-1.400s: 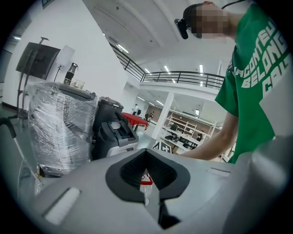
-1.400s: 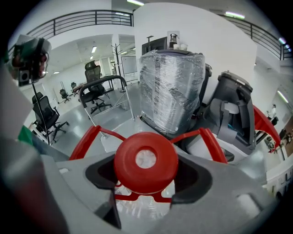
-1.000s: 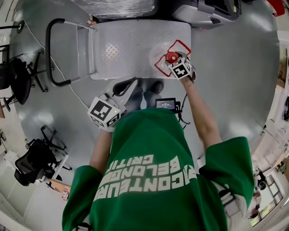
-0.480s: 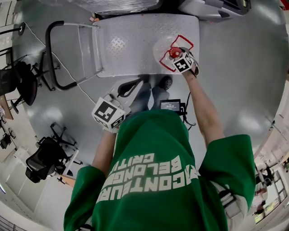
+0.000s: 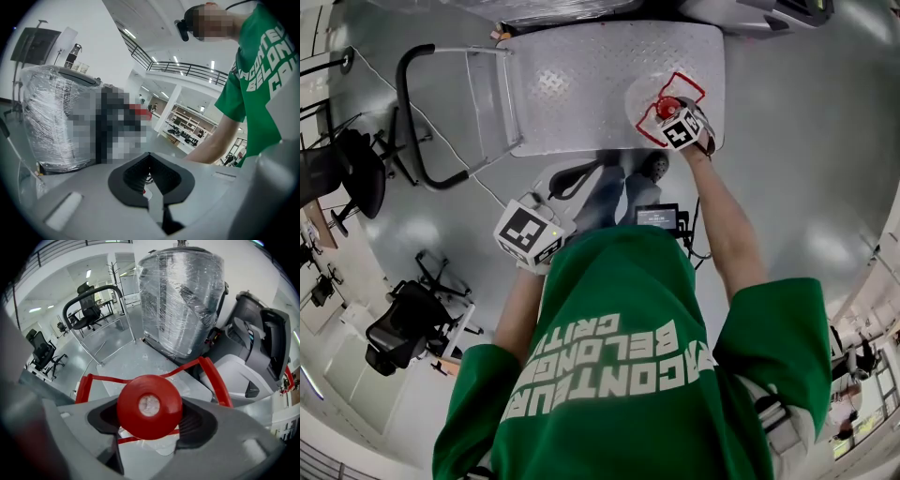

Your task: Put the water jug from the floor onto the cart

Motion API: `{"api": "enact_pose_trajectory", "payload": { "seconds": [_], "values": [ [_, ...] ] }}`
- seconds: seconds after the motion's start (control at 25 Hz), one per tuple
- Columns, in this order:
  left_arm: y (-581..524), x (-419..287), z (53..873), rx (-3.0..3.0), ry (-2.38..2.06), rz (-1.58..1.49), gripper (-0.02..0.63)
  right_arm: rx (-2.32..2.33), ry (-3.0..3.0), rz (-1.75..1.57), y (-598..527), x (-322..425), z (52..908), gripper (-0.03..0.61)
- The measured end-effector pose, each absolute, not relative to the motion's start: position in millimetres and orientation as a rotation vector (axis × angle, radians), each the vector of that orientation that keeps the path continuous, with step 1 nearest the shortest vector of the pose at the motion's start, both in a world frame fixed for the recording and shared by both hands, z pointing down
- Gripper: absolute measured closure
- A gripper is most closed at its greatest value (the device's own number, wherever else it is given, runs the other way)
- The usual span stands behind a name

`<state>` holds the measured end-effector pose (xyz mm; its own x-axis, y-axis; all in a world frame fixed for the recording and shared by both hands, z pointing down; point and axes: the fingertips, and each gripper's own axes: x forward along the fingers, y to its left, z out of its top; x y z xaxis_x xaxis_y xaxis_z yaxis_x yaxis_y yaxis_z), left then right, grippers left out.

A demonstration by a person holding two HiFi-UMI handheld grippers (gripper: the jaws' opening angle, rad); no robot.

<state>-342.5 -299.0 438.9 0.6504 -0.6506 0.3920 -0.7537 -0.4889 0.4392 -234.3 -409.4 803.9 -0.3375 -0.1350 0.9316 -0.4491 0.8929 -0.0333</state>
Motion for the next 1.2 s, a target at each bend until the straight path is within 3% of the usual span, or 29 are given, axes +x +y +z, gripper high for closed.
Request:
{"api": "enact_pose_trajectory", "payload": {
  "seconds": [0.52,1.12,1.2],
  "values": [
    [-298.9,-333.5,436.1,2.354,-1.035,0.229,0.603,0.469,-1.891,0.377,-405.1,-230.4,795.8,0.275],
    [-283.3,-296.5,408.4,2.504,-0.932,0.197,0.603,0.733,-2.112,0.328,-391.2,-186.2,620.8,0.277],
    [-285.5,-290.2,402.2,2.535,-0.92,0.183,0.603,0.784,-2.16,0.304,-392.3,-178.4,589.7,0.333]
  ]
}}
